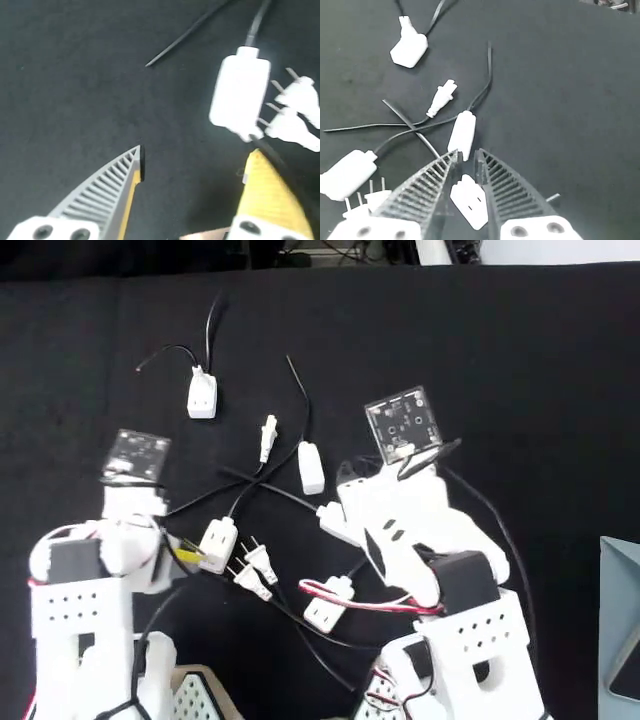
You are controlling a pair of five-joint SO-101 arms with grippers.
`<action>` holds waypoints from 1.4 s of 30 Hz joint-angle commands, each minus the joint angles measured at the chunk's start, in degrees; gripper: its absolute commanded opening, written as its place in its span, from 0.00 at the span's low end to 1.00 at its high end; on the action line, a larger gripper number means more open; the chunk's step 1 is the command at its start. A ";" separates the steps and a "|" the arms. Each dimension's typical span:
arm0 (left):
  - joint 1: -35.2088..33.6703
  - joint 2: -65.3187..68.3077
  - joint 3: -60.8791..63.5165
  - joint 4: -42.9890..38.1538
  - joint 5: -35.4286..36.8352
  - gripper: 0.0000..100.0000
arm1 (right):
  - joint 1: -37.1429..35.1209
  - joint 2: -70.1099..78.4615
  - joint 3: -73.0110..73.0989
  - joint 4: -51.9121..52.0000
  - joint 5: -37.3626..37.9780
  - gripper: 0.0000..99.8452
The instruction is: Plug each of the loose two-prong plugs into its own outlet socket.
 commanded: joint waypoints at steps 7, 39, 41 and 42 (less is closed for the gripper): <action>12.35 -0.09 9.01 -12.48 5.63 0.33 | 1.14 -1.01 0.75 0.00 -0.62 0.06; 12.97 -0.09 23.60 -31.38 7.12 0.17 | 1.14 -1.01 1.01 0.00 -0.70 0.06; 12.97 -0.53 22.29 -29.19 7.12 0.17 | 1.14 -1.01 1.01 0.00 -0.70 0.06; 13.05 -0.70 20.88 -27.08 7.12 0.17 | 1.14 -1.01 1.01 0.00 -0.70 0.06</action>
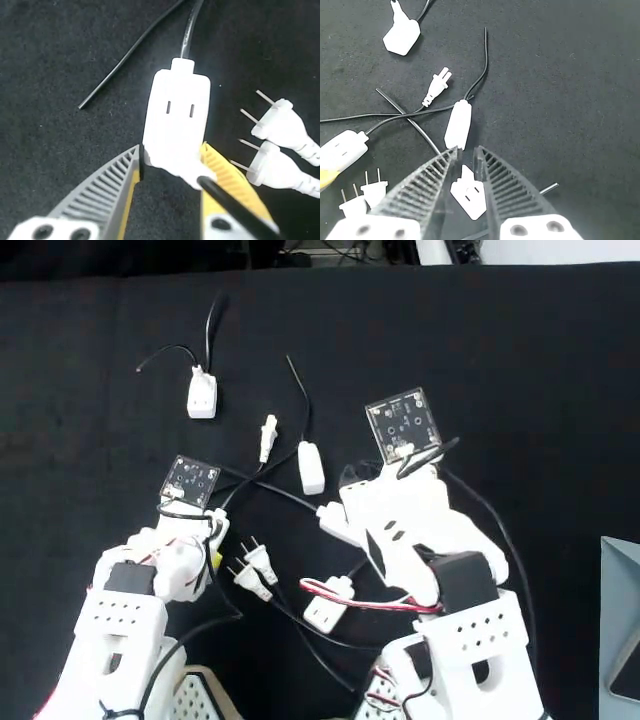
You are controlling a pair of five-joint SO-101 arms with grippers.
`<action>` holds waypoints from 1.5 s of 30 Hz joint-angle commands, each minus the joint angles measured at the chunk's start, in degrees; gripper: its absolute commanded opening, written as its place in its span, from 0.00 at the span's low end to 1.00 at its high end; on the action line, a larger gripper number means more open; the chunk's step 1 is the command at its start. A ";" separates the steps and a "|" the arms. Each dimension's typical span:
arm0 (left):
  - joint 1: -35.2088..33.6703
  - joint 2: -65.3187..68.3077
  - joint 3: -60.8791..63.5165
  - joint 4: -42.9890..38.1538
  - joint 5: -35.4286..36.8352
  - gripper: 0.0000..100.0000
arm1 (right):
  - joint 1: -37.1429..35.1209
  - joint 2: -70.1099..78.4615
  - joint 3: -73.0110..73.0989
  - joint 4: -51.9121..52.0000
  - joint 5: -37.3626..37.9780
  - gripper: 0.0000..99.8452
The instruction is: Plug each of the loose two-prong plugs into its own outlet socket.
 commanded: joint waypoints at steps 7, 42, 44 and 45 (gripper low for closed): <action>-0.22 -0.70 -18.95 16.88 0.09 0.17 | 0.70 -0.84 -0.40 0.00 -0.70 0.06; -13.32 16.35 -44.62 19.60 -1.93 0.39 | 0.62 -0.84 -0.40 0.00 -0.53 0.06; -12.44 16.35 -44.79 21.54 -2.81 0.39 | 0.62 -0.84 -0.40 0.00 -0.44 0.06; -12.26 16.35 -44.70 22.59 -4.13 0.39 | 0.62 -0.84 -0.31 0.00 -0.44 0.06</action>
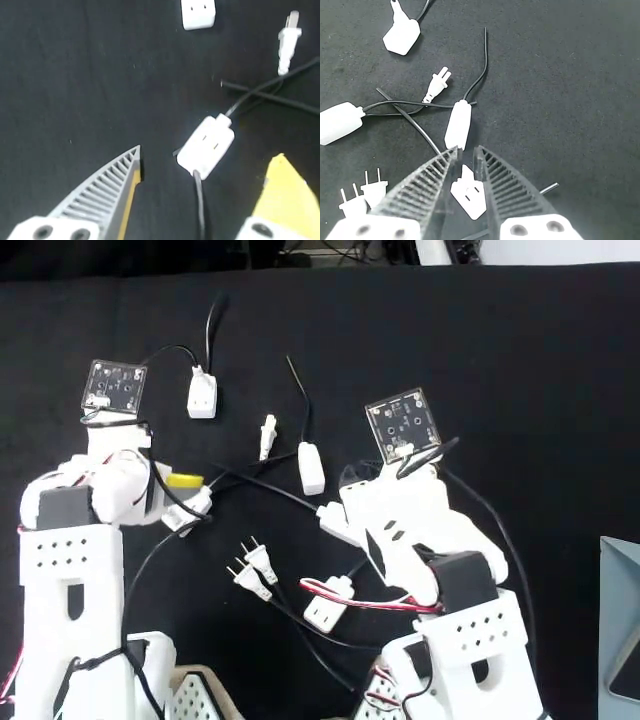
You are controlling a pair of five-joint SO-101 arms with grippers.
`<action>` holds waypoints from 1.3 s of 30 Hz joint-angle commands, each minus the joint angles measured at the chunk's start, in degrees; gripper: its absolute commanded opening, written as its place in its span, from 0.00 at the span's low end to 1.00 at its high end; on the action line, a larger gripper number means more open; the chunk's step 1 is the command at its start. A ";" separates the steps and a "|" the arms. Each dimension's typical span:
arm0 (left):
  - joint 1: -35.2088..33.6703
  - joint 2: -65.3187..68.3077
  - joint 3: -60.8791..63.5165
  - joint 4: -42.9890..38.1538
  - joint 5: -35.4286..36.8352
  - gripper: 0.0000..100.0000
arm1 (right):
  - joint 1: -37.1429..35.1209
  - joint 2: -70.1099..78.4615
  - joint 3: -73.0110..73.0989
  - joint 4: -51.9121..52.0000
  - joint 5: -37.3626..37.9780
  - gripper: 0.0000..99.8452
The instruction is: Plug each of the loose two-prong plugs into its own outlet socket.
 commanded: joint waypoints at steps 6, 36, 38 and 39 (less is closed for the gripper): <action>0.84 0.53 4.44 0.88 -7.47 0.39 | 0.62 -0.84 -0.31 0.35 -0.44 0.06; 0.75 0.09 31.69 -32.79 -11.87 0.14 | 0.44 -0.84 0.57 0.00 -0.35 0.06; -0.48 0.00 26.77 -26.73 -12.04 0.13 | 0.44 -0.84 0.57 0.00 -0.35 0.06; -1.19 0.00 23.87 -23.82 -12.04 0.13 | 0.44 -0.84 0.57 0.00 -0.35 0.06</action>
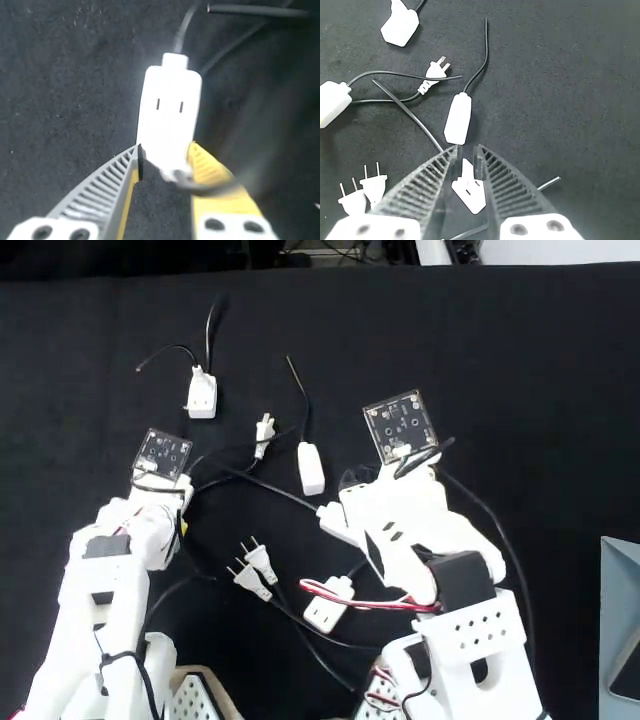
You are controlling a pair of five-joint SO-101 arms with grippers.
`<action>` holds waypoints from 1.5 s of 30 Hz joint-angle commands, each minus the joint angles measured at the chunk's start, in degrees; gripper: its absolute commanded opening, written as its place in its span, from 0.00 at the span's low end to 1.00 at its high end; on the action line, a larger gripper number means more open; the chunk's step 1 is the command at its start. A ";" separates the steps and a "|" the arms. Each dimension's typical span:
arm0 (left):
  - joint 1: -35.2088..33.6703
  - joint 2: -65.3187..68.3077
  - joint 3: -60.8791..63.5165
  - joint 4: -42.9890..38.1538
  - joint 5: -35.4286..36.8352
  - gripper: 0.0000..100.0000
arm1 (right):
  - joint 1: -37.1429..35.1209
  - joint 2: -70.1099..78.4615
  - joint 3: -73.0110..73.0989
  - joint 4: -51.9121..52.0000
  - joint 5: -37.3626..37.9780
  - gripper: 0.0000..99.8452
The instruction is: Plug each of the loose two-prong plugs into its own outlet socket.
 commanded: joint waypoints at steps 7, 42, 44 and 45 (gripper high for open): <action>-6.90 0.00 -23.96 14.95 -0.53 0.13 | 0.44 -0.84 -0.66 -0.09 -0.26 0.06; -2.42 53.54 -46.20 -18.11 3.60 0.31 | 0.44 -0.84 -0.40 -0.09 -0.26 0.06; -2.42 53.10 -48.57 -13.71 4.04 0.33 | 0.44 -0.84 -0.40 -0.09 -0.26 0.06; -2.42 52.48 -49.89 -11.08 4.84 0.34 | 0.44 -0.84 -0.40 -0.09 -0.26 0.06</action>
